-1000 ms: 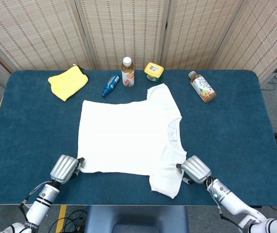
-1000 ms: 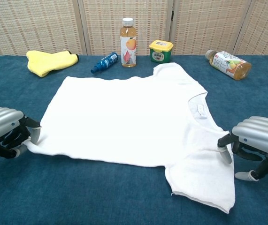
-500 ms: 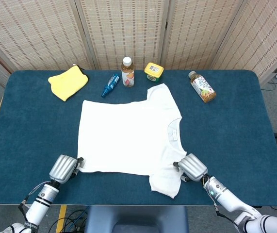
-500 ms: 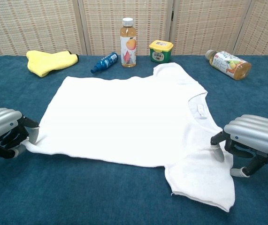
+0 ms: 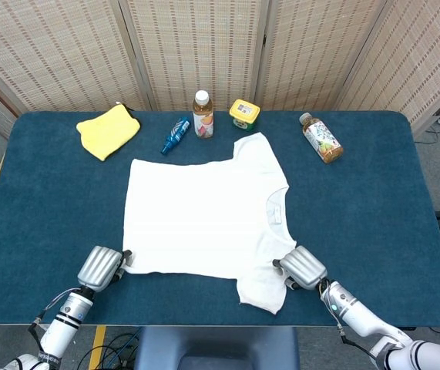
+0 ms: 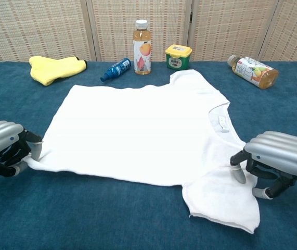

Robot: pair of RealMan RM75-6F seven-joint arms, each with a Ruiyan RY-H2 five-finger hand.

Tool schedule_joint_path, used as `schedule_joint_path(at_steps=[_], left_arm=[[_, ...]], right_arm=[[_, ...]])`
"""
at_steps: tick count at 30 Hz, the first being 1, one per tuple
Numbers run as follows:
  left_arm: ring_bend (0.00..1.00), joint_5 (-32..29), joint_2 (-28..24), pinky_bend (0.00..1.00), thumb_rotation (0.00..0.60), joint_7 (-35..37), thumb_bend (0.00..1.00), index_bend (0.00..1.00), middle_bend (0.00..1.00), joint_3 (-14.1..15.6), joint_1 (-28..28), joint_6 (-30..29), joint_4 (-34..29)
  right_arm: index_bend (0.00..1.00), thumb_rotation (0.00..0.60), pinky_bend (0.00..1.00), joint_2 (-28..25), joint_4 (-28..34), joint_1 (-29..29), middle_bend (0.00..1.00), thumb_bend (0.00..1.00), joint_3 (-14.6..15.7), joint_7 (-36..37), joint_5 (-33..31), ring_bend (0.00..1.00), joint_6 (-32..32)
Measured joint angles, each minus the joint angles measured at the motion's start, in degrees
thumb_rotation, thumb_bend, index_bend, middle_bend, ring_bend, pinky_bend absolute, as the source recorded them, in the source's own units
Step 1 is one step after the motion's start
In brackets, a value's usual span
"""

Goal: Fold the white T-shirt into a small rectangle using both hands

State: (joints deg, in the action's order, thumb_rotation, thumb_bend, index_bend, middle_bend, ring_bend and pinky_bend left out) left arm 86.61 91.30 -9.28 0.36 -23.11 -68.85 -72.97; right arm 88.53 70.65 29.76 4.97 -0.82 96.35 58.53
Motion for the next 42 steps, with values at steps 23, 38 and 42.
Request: schedule_joint_path(at_steps=[23, 38, 42], left_arm=[[0.81, 0.43, -2.22, 0.87, 0.600, 6.77, 0.60, 0.63, 0.88, -0.63, 1.02, -2.71, -1.47], [0.81, 1.66, -10.86, 0.87, 0.600, 13.99, 0.60, 0.63, 0.88, 0.90, 4.59, -6.97, -10.48], [0.81, 3.00, -13.91, 0.87, 0.600, 14.31, 0.60, 0.63, 0.88, 2.62, 6.41, -8.76, -13.86]], right_arm=[[0.64, 0.600, 1.00, -2.10, 3.26, -0.60, 0.94, 0.58, 0.02, 0.25, 0.59, 0.98, 5.25], [0.66, 0.600, 1.00, -11.64, 14.87, -2.80, 0.94, 0.59, 1.55, -1.00, 3.94, 0.98, 11.74], [0.66, 0.600, 1.00, -14.71, 17.61, -4.42, 0.94, 0.59, 3.14, -1.53, 5.59, 0.98, 14.15]])
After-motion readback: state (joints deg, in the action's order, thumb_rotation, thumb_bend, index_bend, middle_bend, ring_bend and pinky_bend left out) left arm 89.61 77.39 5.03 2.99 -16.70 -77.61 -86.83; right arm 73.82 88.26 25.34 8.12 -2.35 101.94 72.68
